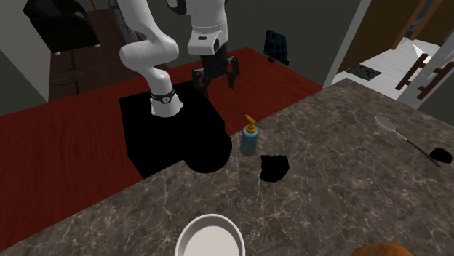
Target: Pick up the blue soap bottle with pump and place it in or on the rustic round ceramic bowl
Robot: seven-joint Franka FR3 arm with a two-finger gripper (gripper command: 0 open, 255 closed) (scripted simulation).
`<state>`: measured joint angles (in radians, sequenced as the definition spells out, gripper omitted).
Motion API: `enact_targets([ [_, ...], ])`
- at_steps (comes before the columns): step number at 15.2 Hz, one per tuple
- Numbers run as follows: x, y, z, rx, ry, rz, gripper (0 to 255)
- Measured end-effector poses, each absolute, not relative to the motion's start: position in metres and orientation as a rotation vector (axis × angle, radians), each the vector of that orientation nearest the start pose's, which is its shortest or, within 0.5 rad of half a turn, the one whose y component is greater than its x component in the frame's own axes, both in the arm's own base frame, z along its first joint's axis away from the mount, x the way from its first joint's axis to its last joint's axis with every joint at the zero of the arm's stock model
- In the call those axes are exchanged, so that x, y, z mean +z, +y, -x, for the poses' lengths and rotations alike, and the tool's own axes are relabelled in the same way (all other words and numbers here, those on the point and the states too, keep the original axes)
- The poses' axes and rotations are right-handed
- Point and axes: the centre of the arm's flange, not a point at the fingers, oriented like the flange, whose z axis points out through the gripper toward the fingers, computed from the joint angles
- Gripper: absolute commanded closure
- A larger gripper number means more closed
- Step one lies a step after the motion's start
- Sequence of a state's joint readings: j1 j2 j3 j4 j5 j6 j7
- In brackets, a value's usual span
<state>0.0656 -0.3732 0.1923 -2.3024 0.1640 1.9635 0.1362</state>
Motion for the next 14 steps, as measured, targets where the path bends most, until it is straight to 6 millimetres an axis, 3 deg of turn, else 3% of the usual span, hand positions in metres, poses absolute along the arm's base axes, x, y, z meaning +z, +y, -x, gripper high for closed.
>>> enact_targets([
  [8, 0.446, 0.184, -0.499, -0.073, -0.073, 3.034, 0],
  [14, 0.418, 0.196, -0.513, -0.084, -0.072, 3.029, 0],
])
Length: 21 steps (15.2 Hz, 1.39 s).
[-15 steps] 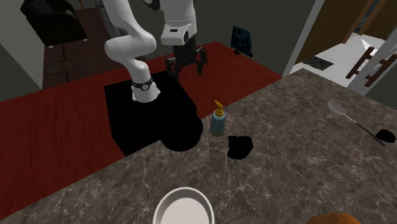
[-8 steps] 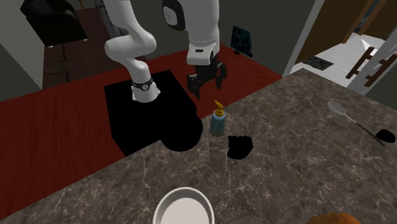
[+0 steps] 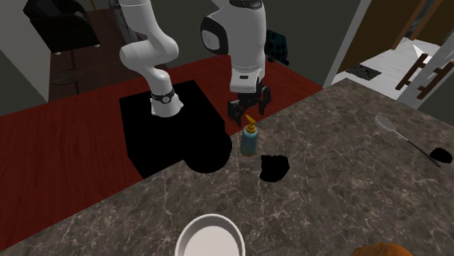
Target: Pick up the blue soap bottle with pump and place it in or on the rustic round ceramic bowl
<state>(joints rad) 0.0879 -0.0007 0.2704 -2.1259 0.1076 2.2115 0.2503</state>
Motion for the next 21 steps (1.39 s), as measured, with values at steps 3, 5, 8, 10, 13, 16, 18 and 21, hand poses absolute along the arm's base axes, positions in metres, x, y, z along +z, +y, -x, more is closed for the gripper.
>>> enact_targets([
  [3, 0.403, 0.198, -0.514, -0.084, -0.071, 3.029, 0],
  [5, 0.4, 0.198, -0.514, -0.085, -0.071, 3.029, 0],
  [8, 0.399, 0.198, -0.514, -0.085, -0.071, 3.029, 0],
  [10, 0.399, 0.198, -0.514, -0.085, -0.071, 3.029, 255],
  [13, 0.399, 0.198, -0.514, -0.086, -0.071, 3.029, 255],
  [16, 0.399, 0.198, -0.514, -0.086, -0.071, 3.029, 255],
  [18, 0.399, 0.198, -0.514, -0.086, -0.071, 3.029, 255],
  [21, 0.401, 0.199, -0.514, -0.086, -0.071, 3.029, 255],
])
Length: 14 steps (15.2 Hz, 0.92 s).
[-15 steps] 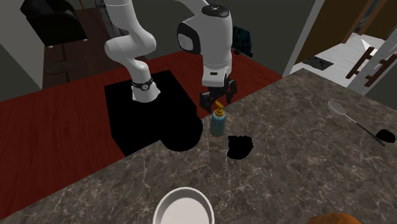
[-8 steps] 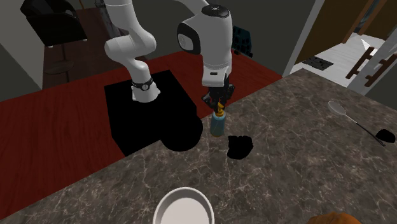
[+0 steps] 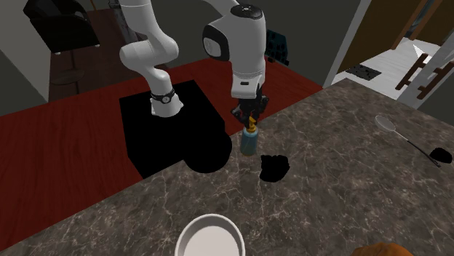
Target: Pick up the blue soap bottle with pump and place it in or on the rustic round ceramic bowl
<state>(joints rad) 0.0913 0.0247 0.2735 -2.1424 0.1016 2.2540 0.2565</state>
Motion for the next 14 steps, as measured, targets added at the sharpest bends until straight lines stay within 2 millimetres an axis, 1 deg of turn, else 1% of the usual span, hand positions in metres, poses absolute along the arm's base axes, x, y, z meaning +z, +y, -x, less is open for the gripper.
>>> enact_targets([
  [3, 0.414, 0.198, -0.515, -0.085, -0.071, 3.029, 255],
  [14, 0.473, 0.199, -0.514, -0.086, -0.071, 3.029, 255],
])
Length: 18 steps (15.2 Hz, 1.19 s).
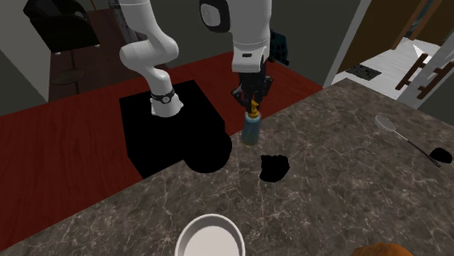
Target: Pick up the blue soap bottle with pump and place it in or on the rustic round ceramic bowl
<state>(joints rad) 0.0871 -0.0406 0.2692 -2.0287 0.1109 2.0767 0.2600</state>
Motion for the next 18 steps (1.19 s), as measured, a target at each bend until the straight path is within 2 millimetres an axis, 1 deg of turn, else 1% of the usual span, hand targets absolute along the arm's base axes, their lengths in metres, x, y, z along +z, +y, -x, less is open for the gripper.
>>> enact_targets([
  [13, 0.542, 0.197, -0.514, -0.086, -0.071, 3.029, 255],
  [18, 0.566, 0.199, -0.514, -0.085, -0.071, 3.029, 255],
])
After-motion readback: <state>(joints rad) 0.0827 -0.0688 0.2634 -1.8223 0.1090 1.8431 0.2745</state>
